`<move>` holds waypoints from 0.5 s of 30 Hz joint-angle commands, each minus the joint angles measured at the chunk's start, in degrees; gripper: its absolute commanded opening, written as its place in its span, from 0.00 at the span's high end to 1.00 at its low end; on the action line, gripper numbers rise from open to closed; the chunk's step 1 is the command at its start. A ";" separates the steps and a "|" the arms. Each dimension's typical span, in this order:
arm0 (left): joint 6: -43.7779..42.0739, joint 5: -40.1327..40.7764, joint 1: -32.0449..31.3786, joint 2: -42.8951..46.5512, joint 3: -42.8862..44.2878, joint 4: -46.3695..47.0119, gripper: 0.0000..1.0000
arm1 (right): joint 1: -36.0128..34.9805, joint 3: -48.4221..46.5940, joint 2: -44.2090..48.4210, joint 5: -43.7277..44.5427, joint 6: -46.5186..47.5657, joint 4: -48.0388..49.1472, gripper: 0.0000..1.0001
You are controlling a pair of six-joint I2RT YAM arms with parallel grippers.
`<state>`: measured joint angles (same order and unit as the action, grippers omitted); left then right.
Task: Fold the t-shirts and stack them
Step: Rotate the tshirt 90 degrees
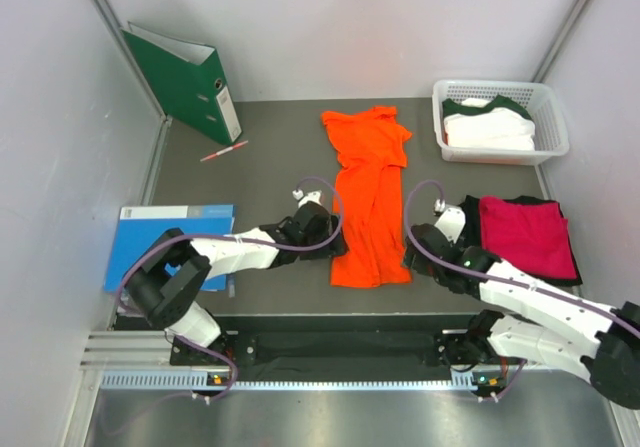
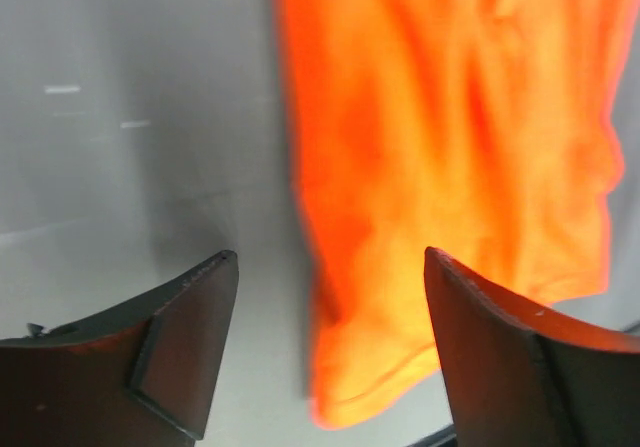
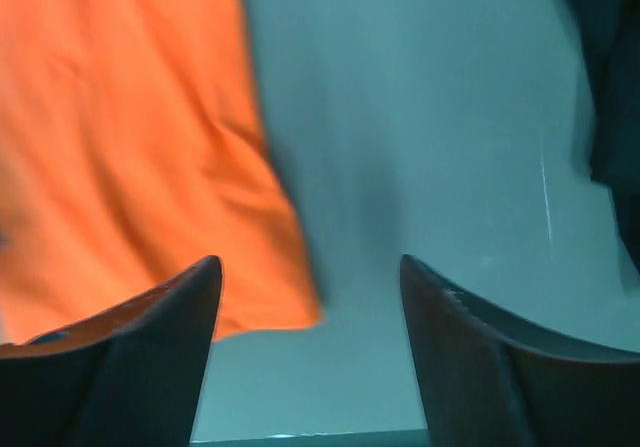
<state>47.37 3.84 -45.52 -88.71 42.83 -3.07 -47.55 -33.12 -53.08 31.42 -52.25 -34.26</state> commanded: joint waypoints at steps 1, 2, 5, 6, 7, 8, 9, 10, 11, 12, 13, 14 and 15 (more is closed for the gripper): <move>4.92 -2.17 -3.52 -5.94 0.06 -0.79 0.23 | 1.76 2.97 -4.64 -7.77 0.31 5.51 0.34; 5.79 -1.82 -4.05 -6.47 0.41 -1.67 0.24 | 1.93 3.06 -5.97 -8.65 0.22 6.30 0.34; 6.94 -0.76 -5.46 -8.41 1.99 -5.26 0.31 | 1.93 3.77 -11.25 -12.16 -0.05 9.63 0.41; 7.64 -0.59 -5.81 -8.85 2.26 -5.97 0.34 | 1.93 3.94 -12.56 -13.91 -0.05 10.87 0.41; 7.73 -0.41 -5.90 -9.46 2.61 -6.50 0.40 | 1.93 4.64 -14.66 -14.89 -0.05 12.10 0.44; 8.25 -0.32 -5.99 -9.55 2.52 -7.29 0.44 | 1.93 4.82 -15.47 -15.68 -0.05 14.20 0.47; 8.35 -0.15 -5.99 -9.73 2.44 -7.82 0.47 | 1.93 5.17 -16.26 -16.73 -0.05 15.00 0.49; 8.43 0.20 -5.99 -9.82 2.35 -8.00 0.54 | 1.93 5.52 -17.22 -17.09 -0.22 15.62 0.50; 8.70 0.47 -5.99 -9.82 2.35 -8.79 0.60 | 1.93 5.79 -17.67 -17.62 -0.22 16.76 0.64; 8.79 0.64 -5.99 -9.82 2.35 -9.14 0.65 | 1.93 5.88 -17.85 -18.14 -0.13 17.12 0.76; 8.70 0.73 -5.99 -9.73 2.35 -9.32 0.69 | 1.93 6.05 -18.20 -18.32 0.04 17.21 0.88; 8.79 0.65 -5.99 -9.64 2.26 -9.58 0.80 | 1.85 6.14 -18.20 -18.58 0.30 17.47 1.00; 8.70 0.56 -5.99 -9.64 2.35 -10.02 0.85 | 1.93 6.05 -18.11 -18.94 0.48 17.30 1.00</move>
<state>55.75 4.14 -51.05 -95.44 47.16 -2.87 -45.95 -28.91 -69.67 17.08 -51.79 -18.81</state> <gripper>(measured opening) 0.240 0.057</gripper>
